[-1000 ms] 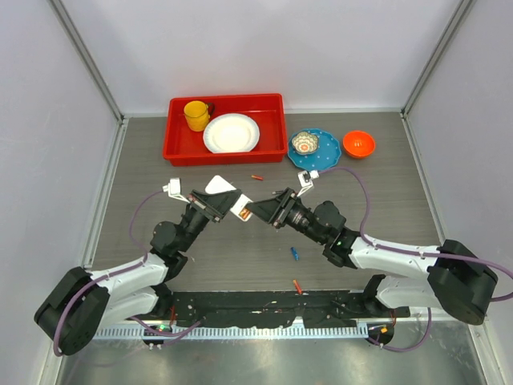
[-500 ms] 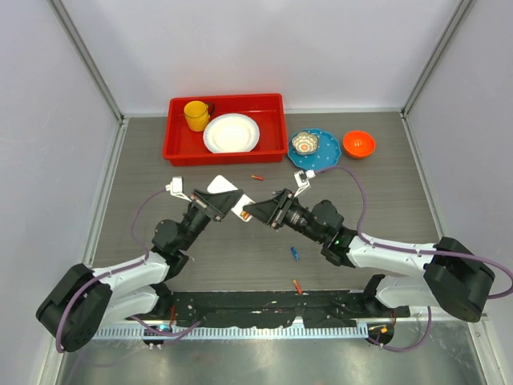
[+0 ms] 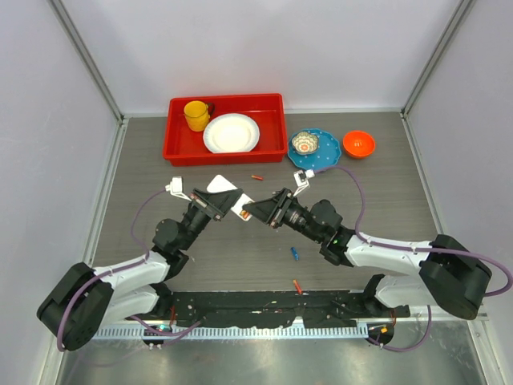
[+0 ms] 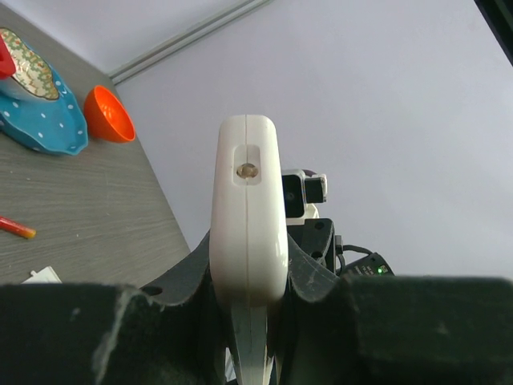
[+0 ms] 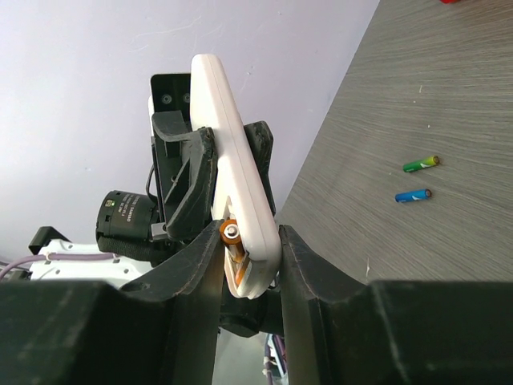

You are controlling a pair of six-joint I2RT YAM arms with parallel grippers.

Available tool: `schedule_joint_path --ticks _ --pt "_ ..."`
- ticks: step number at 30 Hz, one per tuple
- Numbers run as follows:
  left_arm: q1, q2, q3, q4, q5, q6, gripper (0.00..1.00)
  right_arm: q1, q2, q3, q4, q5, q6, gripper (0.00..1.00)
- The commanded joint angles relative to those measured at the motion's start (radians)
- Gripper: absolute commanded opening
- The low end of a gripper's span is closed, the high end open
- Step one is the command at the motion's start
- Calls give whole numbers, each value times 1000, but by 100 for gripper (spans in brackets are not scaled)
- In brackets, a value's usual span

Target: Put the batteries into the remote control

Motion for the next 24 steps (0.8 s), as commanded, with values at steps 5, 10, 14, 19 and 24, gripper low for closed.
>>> schedule_joint_path --ticks 5,10,14,19,24 --pt "-10 5 91 250 -11 -37 0 17 15 68 -300 69 -116 1" --pt "-9 31 115 268 -7 -37 0 23 -18 80 -348 113 -191 1" --pt "-10 54 104 274 1 -37 0 21 -44 62 -281 86 -183 1" --pt "-10 64 65 277 -5 -20 0 15 -65 68 -276 54 -157 23" --pt "-10 62 51 271 -5 -2 0 4 -79 69 -261 47 -123 50"
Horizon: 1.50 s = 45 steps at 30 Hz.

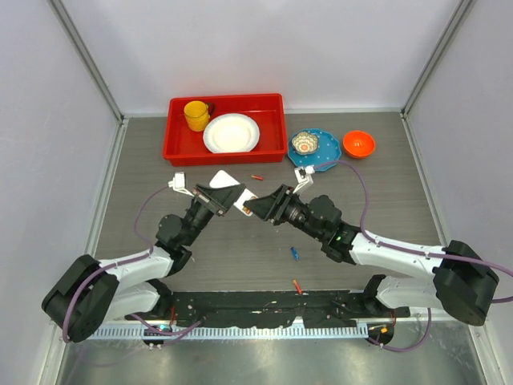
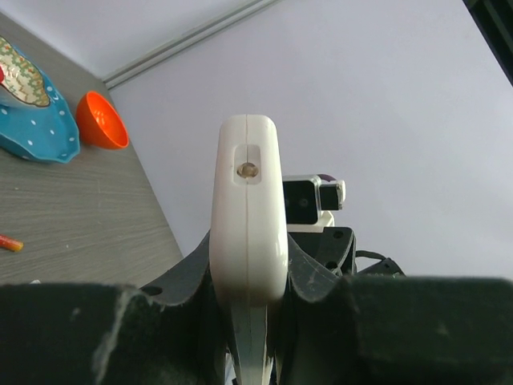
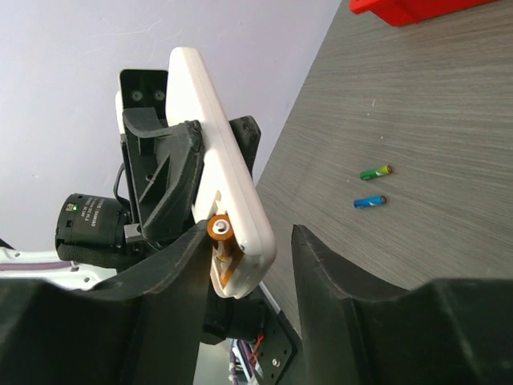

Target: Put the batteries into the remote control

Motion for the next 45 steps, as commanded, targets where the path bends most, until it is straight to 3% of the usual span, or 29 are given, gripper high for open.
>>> schedule_joint_path --ticks 1,10,25,33,45 --pt "-9 -7 2 238 10 19 0 -3 -18 -5 -54 -29 -13 51" --pt "-9 -7 -12 210 10 36 0 -23 -43 -1 -41 -51 10 57" --pt "-9 -6 -26 153 -2 69 0 -45 -112 53 -73 -134 -25 75" --pt "-9 -1 -32 156 -3 61 0 -91 -168 42 -181 -95 -50 75" --pt "-10 -4 -34 170 -2 53 0 -125 -135 -41 -61 -68 53 69"
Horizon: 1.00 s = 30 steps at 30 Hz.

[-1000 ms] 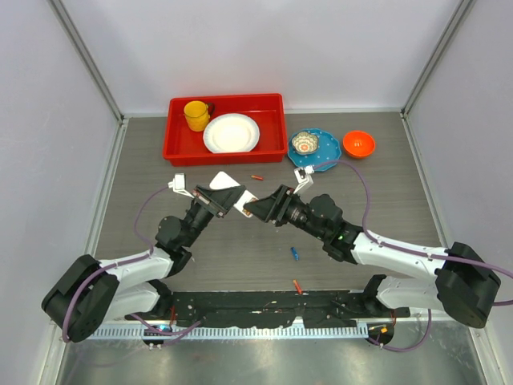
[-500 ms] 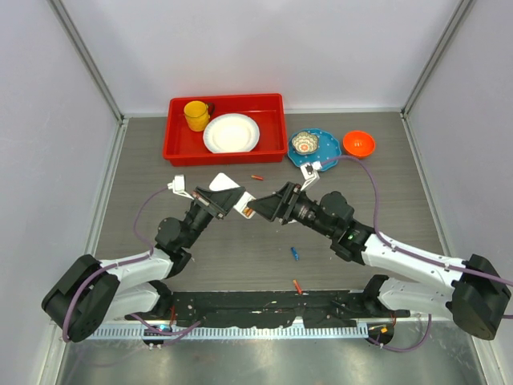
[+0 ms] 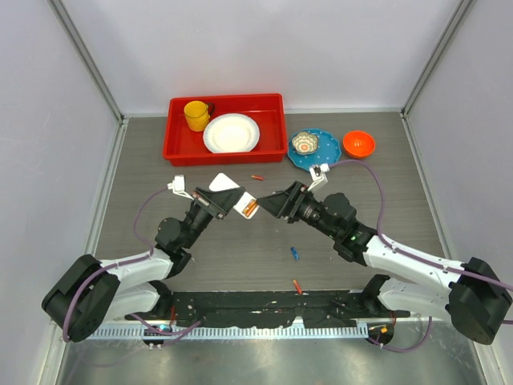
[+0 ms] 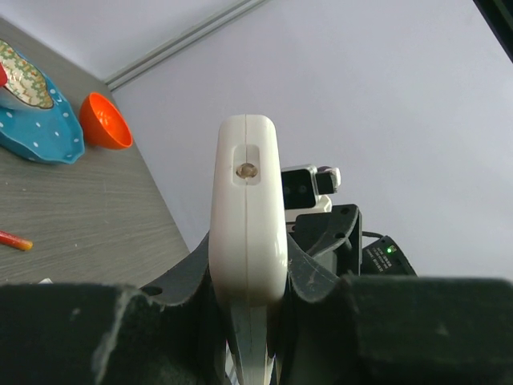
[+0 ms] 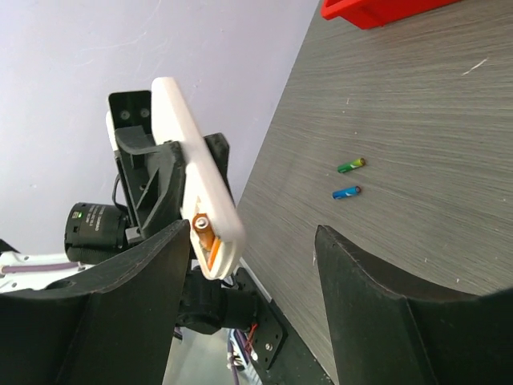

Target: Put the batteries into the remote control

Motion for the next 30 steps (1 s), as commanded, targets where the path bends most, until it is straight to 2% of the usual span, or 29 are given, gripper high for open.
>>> schedule_joint_path --ticks 1,30 --pt "-3 -6 -1 132 -7 7 0 -15 13 -9 104 19 44 69" --pt "-3 14 10 167 0 -12 0 -25 80 -16 139 -4 72 65"
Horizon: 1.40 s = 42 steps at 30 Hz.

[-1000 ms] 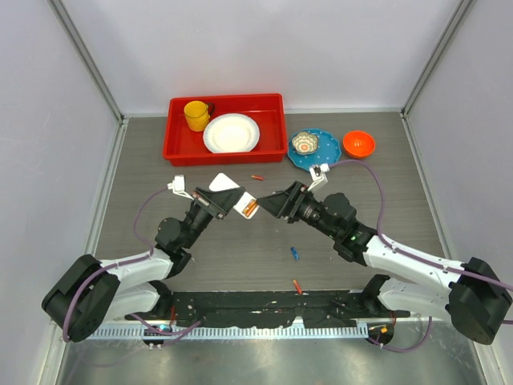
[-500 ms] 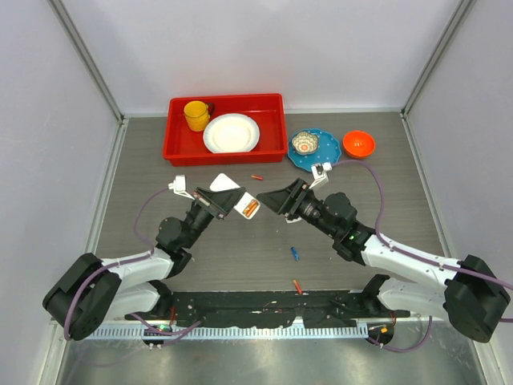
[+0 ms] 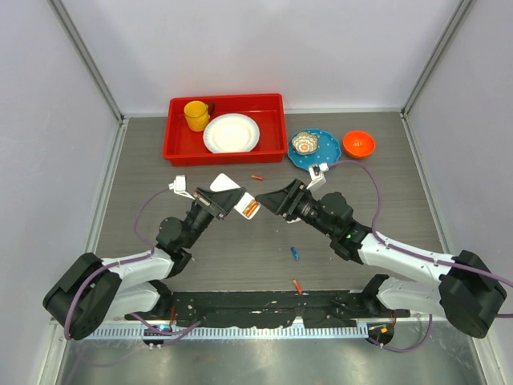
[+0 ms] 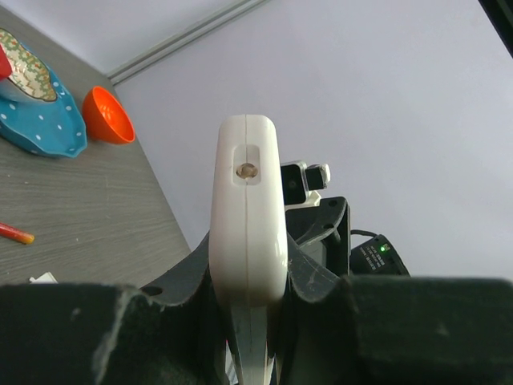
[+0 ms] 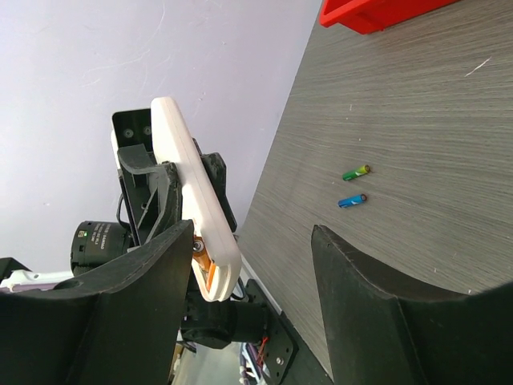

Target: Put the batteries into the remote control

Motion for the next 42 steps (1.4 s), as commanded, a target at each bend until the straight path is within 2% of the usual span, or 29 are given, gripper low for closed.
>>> schedule_joint_path --ticks 1,23,33,42 --pt "-4 -3 12 167 -3 -1 0 -4 11 0 50 -11 6 65" --pt "-4 9 -10 165 3 2 0 -28 -49 16 30 14 20 71" --pt "-2 17 12 173 -1 4 0 -28 34 11 122 -134 36 65" --pt "-2 23 16 182 0 -1 0 -28 40 3 132 -129 42 64"
